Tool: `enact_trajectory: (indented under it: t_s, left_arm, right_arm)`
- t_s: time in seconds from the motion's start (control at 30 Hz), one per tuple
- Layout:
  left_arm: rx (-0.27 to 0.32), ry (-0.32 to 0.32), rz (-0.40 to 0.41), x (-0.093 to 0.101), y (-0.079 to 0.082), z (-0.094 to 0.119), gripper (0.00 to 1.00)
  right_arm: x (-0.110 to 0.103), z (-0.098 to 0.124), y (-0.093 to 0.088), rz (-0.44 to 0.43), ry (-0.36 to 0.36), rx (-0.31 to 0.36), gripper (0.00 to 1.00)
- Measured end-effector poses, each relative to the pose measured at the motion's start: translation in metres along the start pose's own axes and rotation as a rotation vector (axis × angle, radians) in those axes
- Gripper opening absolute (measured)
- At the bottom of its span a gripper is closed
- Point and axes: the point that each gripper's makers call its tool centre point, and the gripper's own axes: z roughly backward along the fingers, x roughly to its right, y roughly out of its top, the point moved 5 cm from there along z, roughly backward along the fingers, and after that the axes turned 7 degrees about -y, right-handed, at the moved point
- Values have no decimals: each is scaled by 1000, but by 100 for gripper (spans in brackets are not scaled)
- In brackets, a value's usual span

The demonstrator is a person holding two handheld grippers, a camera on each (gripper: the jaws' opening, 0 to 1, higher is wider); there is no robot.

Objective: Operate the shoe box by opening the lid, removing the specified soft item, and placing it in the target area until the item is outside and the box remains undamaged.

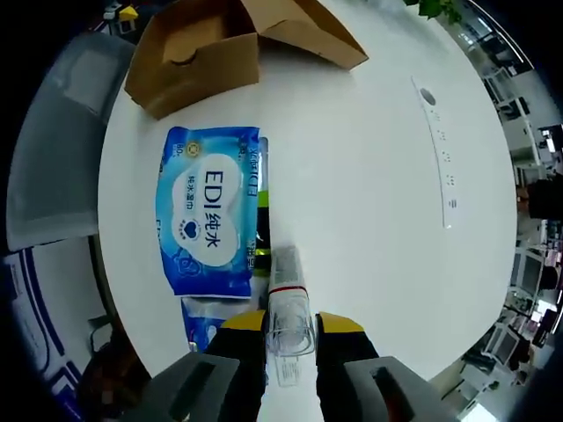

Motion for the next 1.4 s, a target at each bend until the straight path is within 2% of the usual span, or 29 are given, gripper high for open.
enact_trajectory:
  t_s: [0.93, 1.4]
  left_arm:
    - [6, -1, 0, -1, 0, 0, 44]
    - [11, -1, 4, 0, 0, 1, 44]
  right_arm:
    - [4, 2, 1, 11, -5, -8, 17]
    - [4, 3, 8, 20, -7, 8, 17]
